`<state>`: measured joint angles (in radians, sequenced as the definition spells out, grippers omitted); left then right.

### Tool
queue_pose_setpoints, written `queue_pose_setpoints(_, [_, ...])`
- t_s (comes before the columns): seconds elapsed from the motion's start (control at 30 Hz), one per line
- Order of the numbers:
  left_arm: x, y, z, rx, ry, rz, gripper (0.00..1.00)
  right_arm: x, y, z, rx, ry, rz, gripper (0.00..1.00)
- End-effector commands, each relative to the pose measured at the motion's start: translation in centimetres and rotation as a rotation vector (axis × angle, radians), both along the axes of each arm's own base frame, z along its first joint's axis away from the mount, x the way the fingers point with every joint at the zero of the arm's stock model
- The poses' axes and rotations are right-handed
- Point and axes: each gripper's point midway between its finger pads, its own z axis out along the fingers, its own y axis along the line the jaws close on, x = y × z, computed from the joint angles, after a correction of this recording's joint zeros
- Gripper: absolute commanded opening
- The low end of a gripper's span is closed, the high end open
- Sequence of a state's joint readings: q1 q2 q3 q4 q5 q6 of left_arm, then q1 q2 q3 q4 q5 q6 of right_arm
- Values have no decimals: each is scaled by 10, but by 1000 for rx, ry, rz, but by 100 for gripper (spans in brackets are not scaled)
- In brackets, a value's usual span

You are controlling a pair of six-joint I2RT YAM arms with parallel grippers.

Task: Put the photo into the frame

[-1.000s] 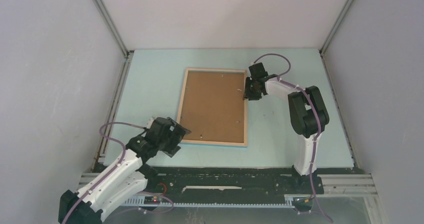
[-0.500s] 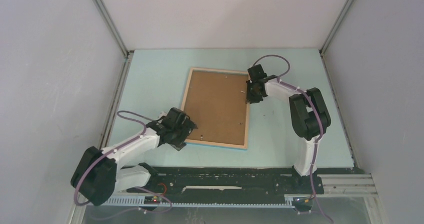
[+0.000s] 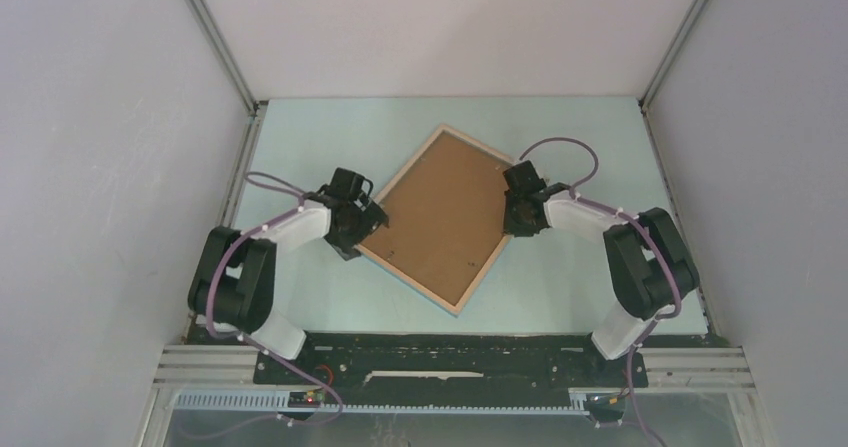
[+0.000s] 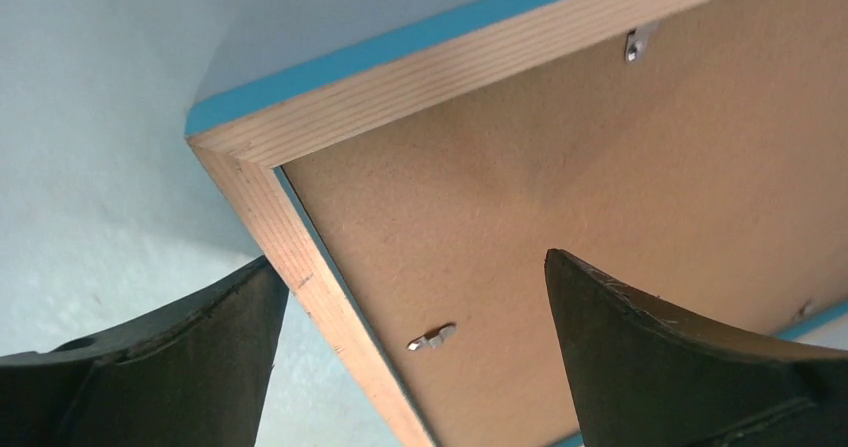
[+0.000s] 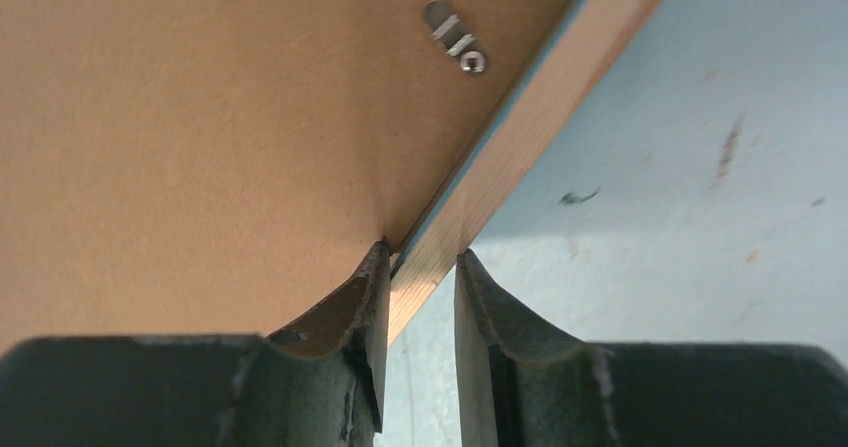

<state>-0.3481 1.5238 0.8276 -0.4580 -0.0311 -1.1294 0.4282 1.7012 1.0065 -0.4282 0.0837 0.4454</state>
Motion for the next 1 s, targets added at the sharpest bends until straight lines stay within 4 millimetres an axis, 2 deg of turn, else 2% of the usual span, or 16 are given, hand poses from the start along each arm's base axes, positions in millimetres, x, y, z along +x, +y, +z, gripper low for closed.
queue_pose_setpoints(0.0, [69, -11, 19, -8, -166, -151, 99, -92, 70, -7, 214, 192, 203, 35])
queue_pose_setpoints(0.1, [88, 0, 11, 37, -156, -177, 100, -111, 103, 4, 304, 156, 244, 43])
queue_pose_setpoints(0.2, [100, 8, 5, 42, -145, -198, 100, -130, 136, 28, 399, 124, 337, 53])
queue_pose_setpoints(0.27, [101, 10, 8, 33, -155, -223, 100, -133, 144, 50, 436, 65, 393, 60])
queue_pose_setpoints(0.33, [99, 16, 15, 61, -175, -248, 100, -121, 137, 77, 421, -37, 398, 70])
queue_pose_setpoints(0.4, [92, 24, 22, 105, -188, -265, 100, -102, 124, 106, 391, -178, 409, 80])
queue_pose_setpoints(0.5, [75, 32, 32, 131, -214, -272, 100, -55, 94, 142, 349, -378, 339, 92])
queue_pose_setpoints(0.57, [65, 34, 37, 129, -237, -270, 100, -18, 71, 161, 362, -447, 270, 93])
queue_pose_setpoints(0.6, [59, 35, 37, 128, -236, -274, 100, 6, 53, 167, 349, -469, 204, 94])
queue_pose_setpoints(0.7, [42, 35, 34, 110, -229, -280, 100, 64, 19, 180, 284, -498, 96, 94])
queue_pose_setpoints(0.73, [38, 35, 33, 103, -227, -281, 100, 82, 10, 172, 253, -476, 68, 94])
queue_pose_setpoints(0.77, [35, 34, 31, 97, -228, -284, 100, 96, 3, 177, 241, -490, 56, 94])
queue_pose_setpoints(0.87, [33, 31, 27, 87, -216, -304, 100, 133, -14, 149, 165, -401, 43, 93])
queue_pose_setpoints(0.97, [38, 20, 24, 36, -207, -327, 100, 156, -29, 118, 87, -292, 54, 91])
